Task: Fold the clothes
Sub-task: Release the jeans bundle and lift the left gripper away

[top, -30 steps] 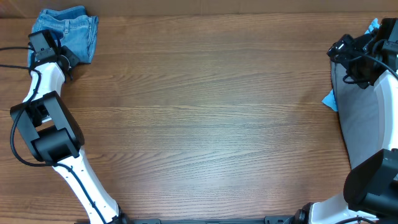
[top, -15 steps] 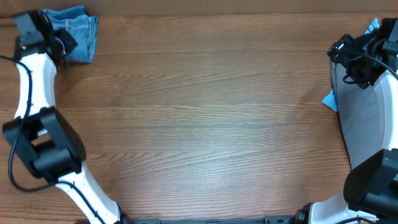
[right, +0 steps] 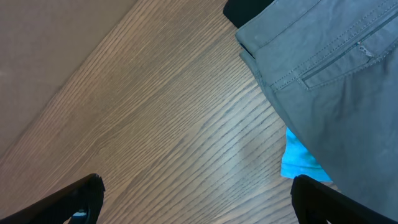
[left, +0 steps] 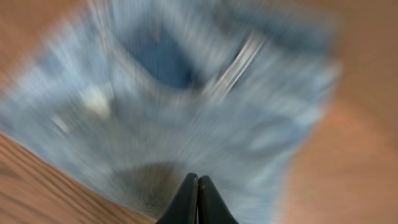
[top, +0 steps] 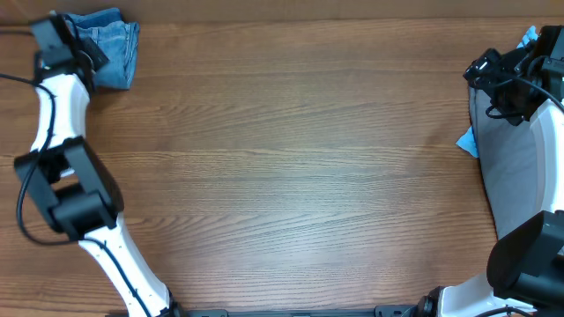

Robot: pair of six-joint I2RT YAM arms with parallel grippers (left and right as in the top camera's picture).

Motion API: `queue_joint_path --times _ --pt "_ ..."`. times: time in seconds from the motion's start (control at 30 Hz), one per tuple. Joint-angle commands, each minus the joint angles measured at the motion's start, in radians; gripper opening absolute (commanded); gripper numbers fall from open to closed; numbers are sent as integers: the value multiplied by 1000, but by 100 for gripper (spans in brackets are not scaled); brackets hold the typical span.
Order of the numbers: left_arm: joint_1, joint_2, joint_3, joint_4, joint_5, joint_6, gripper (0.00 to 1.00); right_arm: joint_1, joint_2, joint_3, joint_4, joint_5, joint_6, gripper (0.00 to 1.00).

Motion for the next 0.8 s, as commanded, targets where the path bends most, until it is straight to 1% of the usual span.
queue_joint_path --times 0.0,0.07,0.17,0.23,0.33,0.43,0.5,0.53,0.57,0.6,0.7,0.73,0.77 --pt "2 105 -5 -9 -26 27 4 -1 2 17 5 6 5 100" --pt "-1 133 -5 -17 -25 27 4 -1 2 17 5 6 5 100" --pt "-3 124 -3 -18 -28 39 5 -1 2 17 5 6 5 100" --pt "-3 105 6 -15 -27 45 15 -1 2 17 5 6 5 100" --pt "-3 56 34 -27 -24 45 19 -1 2 17 5 6 5 100" --pt "-3 -9 58 -43 -7 45 28 -1 2 17 5 6 5 100" --pt "-4 -66 61 -49 24 45 32 -1 2 17 5 6 5 100" --pt "-5 -100 61 -55 47 45 38 -1 2 17 5 6 5 100" --pt "-6 -129 61 -60 69 45 46 -1 2 17 5 6 5 100" --pt "-8 -166 61 -70 99 45 56 -1 2 17 5 6 5 100" --pt "-12 -269 61 -115 183 44 92 -1 2 17 5 6 5 100" --pt "-12 -303 61 -137 210 45 100 -1 2 17 5 6 5 100" --pt "-12 -329 61 -156 224 44 100 -1 2 17 5 6 5 100"
